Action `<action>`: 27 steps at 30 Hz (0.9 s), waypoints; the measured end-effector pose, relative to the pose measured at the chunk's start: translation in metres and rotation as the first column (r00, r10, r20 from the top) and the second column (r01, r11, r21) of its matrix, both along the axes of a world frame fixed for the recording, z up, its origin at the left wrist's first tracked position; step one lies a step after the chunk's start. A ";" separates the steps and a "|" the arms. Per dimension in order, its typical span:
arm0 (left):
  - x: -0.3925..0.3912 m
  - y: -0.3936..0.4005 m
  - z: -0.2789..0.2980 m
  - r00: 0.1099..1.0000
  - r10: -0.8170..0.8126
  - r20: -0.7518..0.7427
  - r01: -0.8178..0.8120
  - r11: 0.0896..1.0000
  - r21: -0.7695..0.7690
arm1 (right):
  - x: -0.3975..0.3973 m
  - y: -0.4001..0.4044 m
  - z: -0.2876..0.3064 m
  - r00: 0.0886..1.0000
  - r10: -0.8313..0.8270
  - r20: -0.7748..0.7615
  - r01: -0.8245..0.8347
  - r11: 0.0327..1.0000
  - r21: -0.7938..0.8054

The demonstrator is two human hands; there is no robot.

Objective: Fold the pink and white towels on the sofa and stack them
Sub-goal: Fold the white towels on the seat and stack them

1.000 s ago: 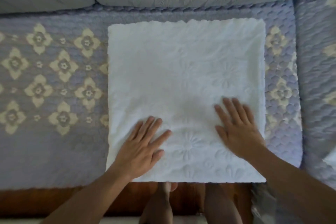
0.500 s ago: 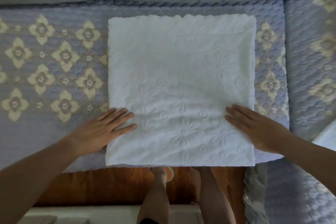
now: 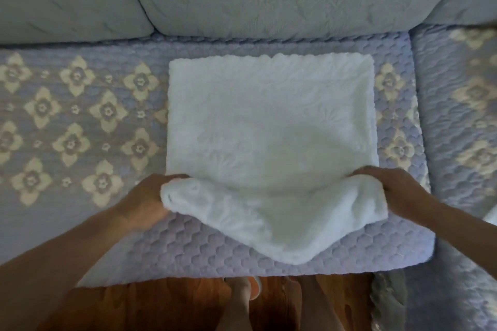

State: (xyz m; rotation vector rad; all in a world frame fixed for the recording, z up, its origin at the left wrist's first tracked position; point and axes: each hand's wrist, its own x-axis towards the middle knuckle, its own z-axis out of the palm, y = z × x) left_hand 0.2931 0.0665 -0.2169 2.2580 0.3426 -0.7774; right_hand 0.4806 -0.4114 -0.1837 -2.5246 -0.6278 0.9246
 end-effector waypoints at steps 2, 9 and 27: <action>0.046 0.021 -0.007 0.873 0.475 -0.109 -0.487 0.838 -0.247 | 0.035 0.028 0.019 0.902 -0.338 -0.268 0.386 0.909 0.155; 0.129 0.009 -0.003 0.537 0.808 -0.243 -0.816 0.423 -0.395 | 0.099 0.060 -0.023 0.548 -0.761 -0.348 0.821 0.569 0.048; 0.124 -0.011 0.004 0.632 0.770 0.085 -0.760 0.638 -0.127 | 0.085 0.062 -0.011 0.571 -0.819 -0.045 0.820 0.568 0.069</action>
